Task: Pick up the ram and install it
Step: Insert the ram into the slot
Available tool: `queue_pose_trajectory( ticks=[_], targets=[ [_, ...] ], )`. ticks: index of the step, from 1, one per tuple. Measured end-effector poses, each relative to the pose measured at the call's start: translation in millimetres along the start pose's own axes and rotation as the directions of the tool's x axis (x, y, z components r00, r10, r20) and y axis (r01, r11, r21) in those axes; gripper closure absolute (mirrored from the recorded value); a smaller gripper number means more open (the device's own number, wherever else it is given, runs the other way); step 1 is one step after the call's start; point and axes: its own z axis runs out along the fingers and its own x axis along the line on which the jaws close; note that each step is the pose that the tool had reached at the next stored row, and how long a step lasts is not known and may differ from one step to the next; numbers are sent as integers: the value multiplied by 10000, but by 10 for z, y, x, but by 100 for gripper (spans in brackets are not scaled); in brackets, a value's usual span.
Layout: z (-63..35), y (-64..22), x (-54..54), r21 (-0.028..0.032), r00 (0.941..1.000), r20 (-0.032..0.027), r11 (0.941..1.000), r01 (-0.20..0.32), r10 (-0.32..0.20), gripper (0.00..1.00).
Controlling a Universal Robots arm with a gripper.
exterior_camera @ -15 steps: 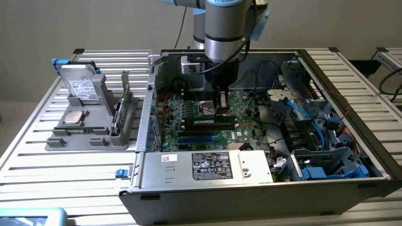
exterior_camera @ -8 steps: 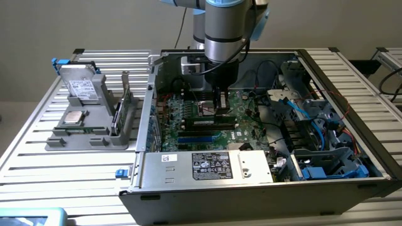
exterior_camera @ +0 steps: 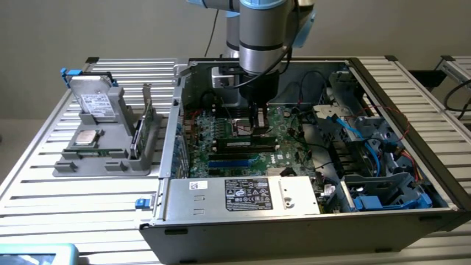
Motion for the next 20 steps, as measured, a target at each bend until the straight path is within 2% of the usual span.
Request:
queue_pose_trajectory(
  ticks=[20],
  targets=[
    [46,12,-6,19,10000,-35,10000,-20,21,88]
  ],
)
